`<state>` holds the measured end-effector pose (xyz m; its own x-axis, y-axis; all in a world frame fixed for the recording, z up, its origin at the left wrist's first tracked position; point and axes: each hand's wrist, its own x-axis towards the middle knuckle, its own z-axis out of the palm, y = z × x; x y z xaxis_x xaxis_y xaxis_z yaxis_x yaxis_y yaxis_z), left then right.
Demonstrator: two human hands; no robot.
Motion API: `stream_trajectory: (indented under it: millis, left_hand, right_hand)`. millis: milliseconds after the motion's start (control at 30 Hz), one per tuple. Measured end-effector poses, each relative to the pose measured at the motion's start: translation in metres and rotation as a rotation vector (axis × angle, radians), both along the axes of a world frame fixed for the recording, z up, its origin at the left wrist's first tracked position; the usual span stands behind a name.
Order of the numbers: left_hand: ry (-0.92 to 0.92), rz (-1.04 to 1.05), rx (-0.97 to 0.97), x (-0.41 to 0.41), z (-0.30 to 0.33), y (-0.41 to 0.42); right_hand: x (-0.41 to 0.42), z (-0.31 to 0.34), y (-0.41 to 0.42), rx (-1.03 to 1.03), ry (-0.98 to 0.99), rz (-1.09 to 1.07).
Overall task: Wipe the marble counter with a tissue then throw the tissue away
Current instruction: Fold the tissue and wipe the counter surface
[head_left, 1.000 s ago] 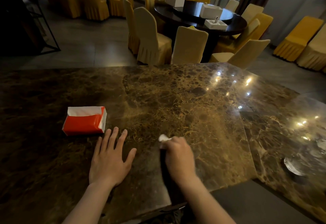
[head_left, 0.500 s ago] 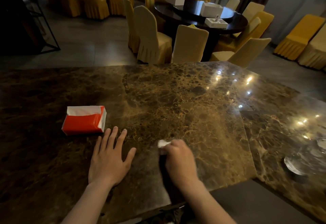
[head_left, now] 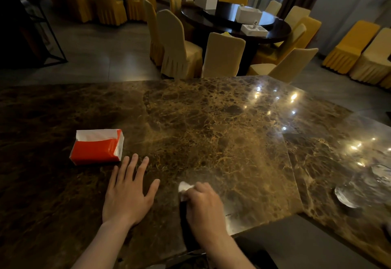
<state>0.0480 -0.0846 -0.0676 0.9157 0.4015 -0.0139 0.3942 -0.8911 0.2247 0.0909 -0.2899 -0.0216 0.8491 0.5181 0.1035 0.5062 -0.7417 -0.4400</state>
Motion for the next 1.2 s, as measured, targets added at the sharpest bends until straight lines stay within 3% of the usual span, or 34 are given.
stream_trajectory:
  millis: [133, 233, 533, 700, 833, 933, 1100, 1200]
  left_hand:
    - [-0.006, -0.001, -0.01, 0.0, 0.001, 0.0]
    - [-0.002, 0.005, -0.004, 0.001, 0.001, 0.0]
    - [0.004, 0.001, 0.008, 0.0, -0.001, 0.0]
    - [-0.005, -0.005, -0.006, 0.001, -0.002, 0.002]
    - [-0.007, -0.001, 0.013, 0.002, -0.005, 0.001]
    - [-0.006, -0.004, 0.021, 0.002, -0.007, 0.002]
    - [-0.006, -0.007, 0.015, 0.002, -0.007, 0.002]
    - [0.006, -0.005, 0.015, 0.001, -0.006, 0.003]
  right_hand:
    - [0.038, 0.005, -0.027, 0.013, -0.028, -0.266]
    - [0.04, 0.007, -0.017, -0.009, -0.038, -0.342]
    - [-0.01, 0.002, 0.015, -0.002, -0.038, 0.093]
    - [0.05, 0.005, -0.032, -0.031, -0.051, -0.226]
    - [0.056, 0.006, -0.02, -0.029, -0.052, -0.373]
    - [0.044, 0.003, 0.007, 0.048, -0.052, -0.282]
    - [0.006, 0.001, 0.043, 0.053, -0.063, 0.05]
    - [0.035, 0.001, 0.015, 0.006, -0.05, -0.074]
